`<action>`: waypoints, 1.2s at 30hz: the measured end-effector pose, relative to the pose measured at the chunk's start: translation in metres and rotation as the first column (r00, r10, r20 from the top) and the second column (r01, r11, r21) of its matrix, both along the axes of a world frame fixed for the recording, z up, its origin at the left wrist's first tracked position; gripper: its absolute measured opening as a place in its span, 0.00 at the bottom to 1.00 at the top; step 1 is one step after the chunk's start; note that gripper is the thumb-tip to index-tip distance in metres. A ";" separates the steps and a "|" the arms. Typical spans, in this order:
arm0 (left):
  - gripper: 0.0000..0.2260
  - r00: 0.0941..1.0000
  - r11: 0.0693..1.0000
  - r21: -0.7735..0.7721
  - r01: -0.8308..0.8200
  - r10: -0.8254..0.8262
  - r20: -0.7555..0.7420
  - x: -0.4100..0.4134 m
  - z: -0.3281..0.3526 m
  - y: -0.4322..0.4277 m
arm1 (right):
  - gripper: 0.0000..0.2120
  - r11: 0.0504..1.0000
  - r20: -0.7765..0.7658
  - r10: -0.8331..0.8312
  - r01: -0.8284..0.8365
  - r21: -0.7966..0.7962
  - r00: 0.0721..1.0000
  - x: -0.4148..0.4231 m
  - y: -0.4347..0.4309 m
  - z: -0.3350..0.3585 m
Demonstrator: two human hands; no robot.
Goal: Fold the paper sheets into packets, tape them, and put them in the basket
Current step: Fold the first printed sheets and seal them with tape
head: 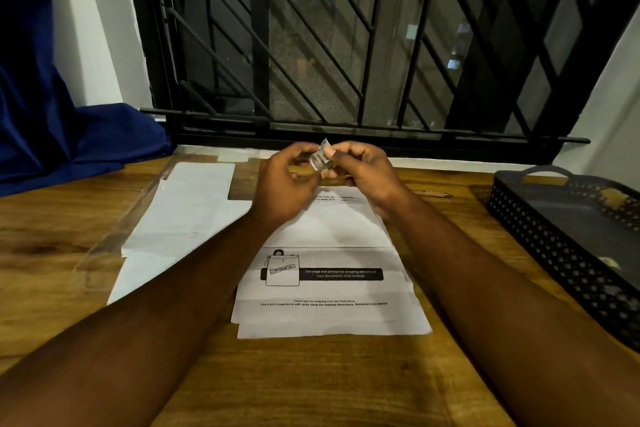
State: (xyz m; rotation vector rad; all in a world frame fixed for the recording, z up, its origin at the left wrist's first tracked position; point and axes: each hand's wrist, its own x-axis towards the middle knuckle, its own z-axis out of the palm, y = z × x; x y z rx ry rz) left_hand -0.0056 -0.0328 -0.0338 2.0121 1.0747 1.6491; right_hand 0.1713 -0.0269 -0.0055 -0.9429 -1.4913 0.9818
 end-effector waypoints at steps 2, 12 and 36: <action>0.19 0.999 1.000 0.018 -0.001 0.002 -0.036 0.000 0.001 -0.002 | 0.10 0.999 0.079 -0.004 0.000 0.045 0.997 0.000 0.001 0.001; 0.19 0.971 0.996 -0.011 -0.083 0.078 -0.226 0.000 -0.006 0.006 | 0.09 0.889 0.395 -0.429 0.302 0.344 0.812 0.041 0.013 0.002; 0.44 0.692 0.953 -0.278 -0.117 -0.123 -0.712 0.011 -0.001 -0.011 | 0.07 0.792 0.756 -0.553 0.501 0.347 0.350 0.107 0.033 -0.033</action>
